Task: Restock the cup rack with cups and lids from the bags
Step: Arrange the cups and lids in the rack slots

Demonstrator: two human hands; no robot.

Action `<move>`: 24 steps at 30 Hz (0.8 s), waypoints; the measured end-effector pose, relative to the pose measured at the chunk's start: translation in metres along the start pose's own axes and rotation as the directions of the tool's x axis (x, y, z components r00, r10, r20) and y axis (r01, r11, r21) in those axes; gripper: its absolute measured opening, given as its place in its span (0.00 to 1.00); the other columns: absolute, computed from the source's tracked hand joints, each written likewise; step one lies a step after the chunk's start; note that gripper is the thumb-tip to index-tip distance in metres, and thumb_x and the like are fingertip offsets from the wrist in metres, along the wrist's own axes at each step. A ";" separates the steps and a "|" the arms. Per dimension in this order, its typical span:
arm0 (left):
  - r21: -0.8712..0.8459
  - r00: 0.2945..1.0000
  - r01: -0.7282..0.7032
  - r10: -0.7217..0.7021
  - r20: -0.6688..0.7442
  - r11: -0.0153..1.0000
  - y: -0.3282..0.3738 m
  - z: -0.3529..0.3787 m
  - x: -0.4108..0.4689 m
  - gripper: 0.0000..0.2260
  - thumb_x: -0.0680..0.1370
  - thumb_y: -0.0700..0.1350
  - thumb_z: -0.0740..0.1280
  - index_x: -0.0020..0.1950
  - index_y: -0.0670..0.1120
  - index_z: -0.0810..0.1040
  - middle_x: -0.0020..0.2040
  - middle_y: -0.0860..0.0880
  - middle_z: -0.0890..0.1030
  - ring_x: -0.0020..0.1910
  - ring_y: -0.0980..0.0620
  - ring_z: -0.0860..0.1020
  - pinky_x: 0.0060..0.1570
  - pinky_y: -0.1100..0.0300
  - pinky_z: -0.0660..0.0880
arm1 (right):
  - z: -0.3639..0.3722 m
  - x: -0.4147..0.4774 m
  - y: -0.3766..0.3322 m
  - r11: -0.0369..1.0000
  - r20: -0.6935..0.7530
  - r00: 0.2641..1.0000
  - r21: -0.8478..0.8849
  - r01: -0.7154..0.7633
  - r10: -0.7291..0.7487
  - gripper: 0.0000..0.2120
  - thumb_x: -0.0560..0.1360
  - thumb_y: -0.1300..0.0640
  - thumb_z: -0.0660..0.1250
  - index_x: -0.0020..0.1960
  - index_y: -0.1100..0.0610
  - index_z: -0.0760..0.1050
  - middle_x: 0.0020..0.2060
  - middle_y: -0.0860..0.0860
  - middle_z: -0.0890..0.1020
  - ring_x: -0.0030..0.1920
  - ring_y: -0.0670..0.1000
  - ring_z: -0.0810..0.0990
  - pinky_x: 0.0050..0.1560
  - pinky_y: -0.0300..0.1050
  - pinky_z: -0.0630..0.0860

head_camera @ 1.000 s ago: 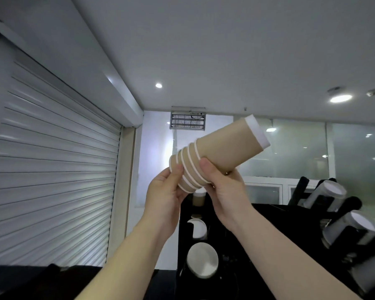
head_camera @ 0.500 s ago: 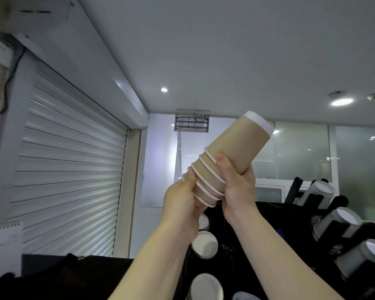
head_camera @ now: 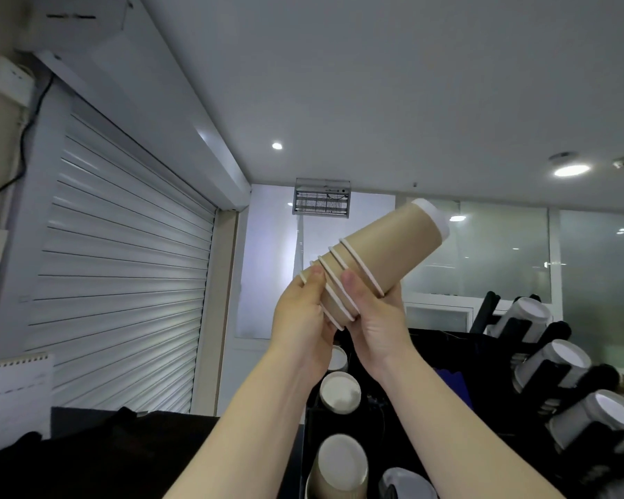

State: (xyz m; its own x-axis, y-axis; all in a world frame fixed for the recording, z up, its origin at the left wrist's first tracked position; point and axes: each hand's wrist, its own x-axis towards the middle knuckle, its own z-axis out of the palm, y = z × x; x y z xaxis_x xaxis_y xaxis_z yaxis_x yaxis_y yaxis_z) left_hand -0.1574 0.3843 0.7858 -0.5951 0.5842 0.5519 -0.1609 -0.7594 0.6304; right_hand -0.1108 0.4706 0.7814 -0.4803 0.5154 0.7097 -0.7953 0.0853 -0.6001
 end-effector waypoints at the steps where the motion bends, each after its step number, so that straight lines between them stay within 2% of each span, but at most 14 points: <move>1: 0.008 1.000 0.021 -0.021 -0.006 1.000 0.001 0.000 -0.001 0.11 0.82 0.46 0.59 0.57 0.44 0.78 0.48 0.47 0.85 0.45 0.52 0.83 0.37 0.63 0.78 | -0.001 0.000 0.000 0.999 -0.019 1.000 -0.032 0.018 -0.019 0.39 0.57 0.54 0.82 0.63 0.55 0.70 0.55 0.58 0.82 0.55 0.60 0.82 0.57 0.66 0.75; 5: 0.033 0.991 0.133 -0.133 0.004 0.991 0.008 -0.002 -0.001 0.12 0.82 0.47 0.59 0.57 0.43 0.79 0.48 0.46 0.85 0.44 0.51 0.84 0.39 0.60 0.80 | -0.007 0.001 -0.005 0.977 0.015 0.990 -0.161 0.139 -0.139 0.34 0.60 0.58 0.81 0.62 0.55 0.71 0.54 0.59 0.82 0.53 0.62 0.82 0.54 0.65 0.77; 8: 0.033 0.983 0.183 -0.183 -0.002 0.983 0.014 0.001 -0.001 0.10 0.81 0.46 0.60 0.51 0.43 0.79 0.41 0.47 0.85 0.38 0.52 0.84 0.34 0.60 0.80 | -0.009 0.001 -0.011 0.969 0.082 0.982 -0.166 0.182 -0.171 0.31 0.63 0.58 0.80 0.62 0.57 0.71 0.52 0.60 0.83 0.52 0.62 0.83 0.50 0.60 0.79; 11: 0.012 0.981 0.191 -0.191 -0.027 0.981 0.015 0.003 -0.004 0.10 0.81 0.47 0.61 0.50 0.43 0.79 0.39 0.48 0.85 0.37 0.52 0.84 0.34 0.60 0.80 | -0.009 0.000 -0.013 0.975 0.139 0.981 -0.157 0.157 -0.135 0.31 0.65 0.60 0.79 0.64 0.60 0.69 0.54 0.63 0.81 0.53 0.64 0.81 0.53 0.64 0.78; 13: -0.012 0.979 0.194 -0.194 -0.062 0.981 0.014 -0.001 -0.007 0.12 0.81 0.48 0.61 0.49 0.42 0.79 0.42 0.46 0.84 0.41 0.50 0.82 0.40 0.58 0.79 | -0.010 0.000 -0.011 0.978 0.132 0.987 -0.174 0.118 -0.095 0.32 0.65 0.59 0.79 0.65 0.61 0.69 0.56 0.63 0.81 0.55 0.64 0.81 0.55 0.65 0.77; 15: -0.041 0.969 0.221 -0.224 -0.106 0.975 0.014 -0.007 -0.009 0.15 0.82 0.51 0.59 0.50 0.41 0.79 0.45 0.44 0.82 0.43 0.48 0.80 0.42 0.56 0.77 | -0.011 -0.001 -0.010 0.984 0.114 0.992 -0.163 0.065 -0.047 0.35 0.63 0.57 0.79 0.66 0.60 0.68 0.57 0.61 0.80 0.56 0.62 0.80 0.56 0.62 0.77; 17: -0.064 0.955 0.259 -0.265 -0.133 0.964 0.013 -0.015 -0.012 0.16 0.82 0.51 0.57 0.53 0.41 0.77 0.43 0.44 0.84 0.37 0.48 0.83 0.36 0.56 0.80 | -0.014 0.001 -0.012 0.994 0.113 0.993 -0.105 0.000 0.012 0.36 0.64 0.57 0.78 0.68 0.60 0.68 0.58 0.59 0.81 0.57 0.60 0.80 0.54 0.59 0.78; 19: -0.066 0.947 0.275 -0.282 -0.153 0.959 0.011 -0.024 -0.014 0.14 0.83 0.50 0.56 0.53 0.42 0.76 0.39 0.45 0.85 0.34 0.49 0.84 0.33 0.55 0.81 | -0.016 0.003 -0.017 0.998 0.090 0.994 -0.040 -0.054 0.058 0.34 0.66 0.58 0.75 0.68 0.60 0.68 0.57 0.56 0.82 0.55 0.57 0.82 0.49 0.54 0.80; 21: -0.044 0.944 0.270 -0.273 -0.183 0.962 0.008 -0.033 -0.014 0.13 0.83 0.49 0.56 0.50 0.43 0.76 0.36 0.47 0.84 0.32 0.51 0.83 0.35 0.55 0.81 | -0.019 0.005 -0.017 0.998 0.050 0.997 -0.005 -0.062 0.062 0.32 0.66 0.57 0.74 0.67 0.59 0.69 0.54 0.54 0.83 0.52 0.54 0.83 0.44 0.50 0.80; 24: 0.016 0.946 0.230 -0.220 -0.240 0.973 0.007 -0.048 -0.011 0.12 0.83 0.49 0.57 0.49 0.46 0.78 0.35 0.50 0.84 0.31 0.52 0.82 0.43 0.53 0.79 | -0.021 0.006 -0.014 0.999 -0.032 0.998 -0.024 -0.049 0.048 0.32 0.64 0.51 0.75 0.65 0.55 0.69 0.53 0.50 0.84 0.52 0.52 0.83 0.47 0.48 0.81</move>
State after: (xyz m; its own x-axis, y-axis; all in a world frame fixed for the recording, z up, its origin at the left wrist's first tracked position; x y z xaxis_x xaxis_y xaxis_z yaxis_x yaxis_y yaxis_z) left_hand -0.1898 0.3590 0.7579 -0.7165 0.6503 0.2524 -0.2810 -0.6002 0.7489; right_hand -0.0952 0.4909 0.7861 -0.5063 0.5457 0.6677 -0.7618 0.0799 -0.6429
